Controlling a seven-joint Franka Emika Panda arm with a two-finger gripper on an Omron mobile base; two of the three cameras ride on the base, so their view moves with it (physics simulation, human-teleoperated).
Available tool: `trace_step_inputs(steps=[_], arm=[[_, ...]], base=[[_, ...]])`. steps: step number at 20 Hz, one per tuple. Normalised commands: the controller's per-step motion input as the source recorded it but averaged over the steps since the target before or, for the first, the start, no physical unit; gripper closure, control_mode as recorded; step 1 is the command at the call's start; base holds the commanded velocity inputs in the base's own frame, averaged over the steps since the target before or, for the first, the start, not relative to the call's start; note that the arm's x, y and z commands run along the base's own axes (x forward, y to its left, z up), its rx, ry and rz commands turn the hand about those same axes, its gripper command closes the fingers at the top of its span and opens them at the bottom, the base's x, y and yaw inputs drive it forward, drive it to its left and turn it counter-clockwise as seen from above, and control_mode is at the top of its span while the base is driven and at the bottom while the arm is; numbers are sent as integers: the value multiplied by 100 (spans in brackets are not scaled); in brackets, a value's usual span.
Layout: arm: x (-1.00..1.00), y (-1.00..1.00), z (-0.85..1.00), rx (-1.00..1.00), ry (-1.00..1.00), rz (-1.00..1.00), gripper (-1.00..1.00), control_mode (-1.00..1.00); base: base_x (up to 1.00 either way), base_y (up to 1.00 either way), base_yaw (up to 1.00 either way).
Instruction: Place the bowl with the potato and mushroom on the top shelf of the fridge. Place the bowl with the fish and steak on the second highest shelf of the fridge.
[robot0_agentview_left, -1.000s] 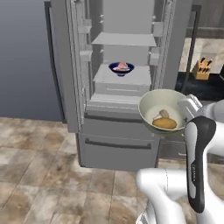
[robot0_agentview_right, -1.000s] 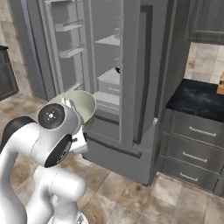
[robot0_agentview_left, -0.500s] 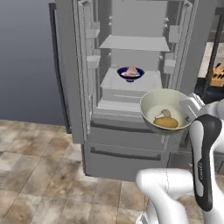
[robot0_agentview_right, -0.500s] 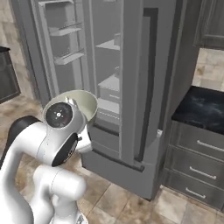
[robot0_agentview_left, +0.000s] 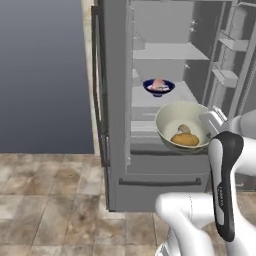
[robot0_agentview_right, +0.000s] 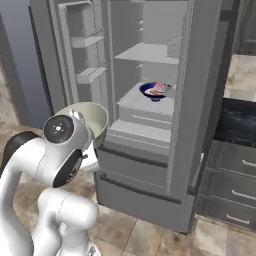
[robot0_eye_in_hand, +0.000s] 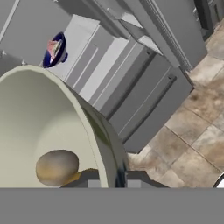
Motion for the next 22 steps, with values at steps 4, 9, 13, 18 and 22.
trace_step_inputs(steps=[4, 9, 13, 18, 22], arm=[[0, 0, 0, 0, 0, 0, 100, 100], [0, 0, 0, 0, 0, 0, 100, 100], [0, 0, 0, 0, 0, 0, 100, 100], [0, 0, 0, 0, 0, 0, 100, 100], [0, 0, 0, 0, 0, 0, 100, 100]], base=[[31, -17, -39], [4, -43, -17], [36, 4, -2], [68, 21, -5], [39, 28, 0]])
